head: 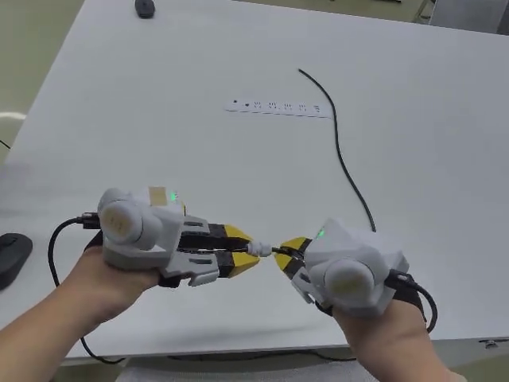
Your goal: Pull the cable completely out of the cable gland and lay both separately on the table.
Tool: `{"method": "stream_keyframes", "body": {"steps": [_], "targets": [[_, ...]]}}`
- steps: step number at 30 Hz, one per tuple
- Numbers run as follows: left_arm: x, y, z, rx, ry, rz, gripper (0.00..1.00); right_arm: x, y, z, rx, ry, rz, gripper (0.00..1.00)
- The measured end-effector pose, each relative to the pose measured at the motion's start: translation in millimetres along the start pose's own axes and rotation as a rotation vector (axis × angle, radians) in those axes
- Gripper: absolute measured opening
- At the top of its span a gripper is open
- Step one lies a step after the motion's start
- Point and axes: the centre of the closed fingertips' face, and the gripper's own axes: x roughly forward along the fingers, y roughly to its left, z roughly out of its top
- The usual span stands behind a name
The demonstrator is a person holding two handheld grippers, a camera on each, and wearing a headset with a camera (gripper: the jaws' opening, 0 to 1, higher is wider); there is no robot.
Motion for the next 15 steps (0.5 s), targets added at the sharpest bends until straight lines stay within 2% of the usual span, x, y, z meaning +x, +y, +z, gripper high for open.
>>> {"method": "stream_keyframes", "body": {"steps": [3, 4, 10, 15], "targets": [[-0.9, 1.2, 0.9, -0.001, -0.005, 0.006, 0.15, 0.1, -6.8, -9.0, 0.09, 0.001, -0.01, 0.0], [-1.1, 1.5, 1.1, 0.0, -0.005, 0.008, 0.15, 0.2, -7.9, -10.7, 0.093, 0.004, -0.011, 0.0], [-2.9, 0.2, 2.3, -0.002, -0.013, 0.011, 0.15, 1.8, -24.6, -43.6, 0.245, 0.031, -0.045, 0.0], [-4.1, -2.9, 1.6, -0.003, -0.01, 0.016, 0.15, 5.8, -30.1, -69.7, 0.347, 0.054, -0.056, 0.0]]}}
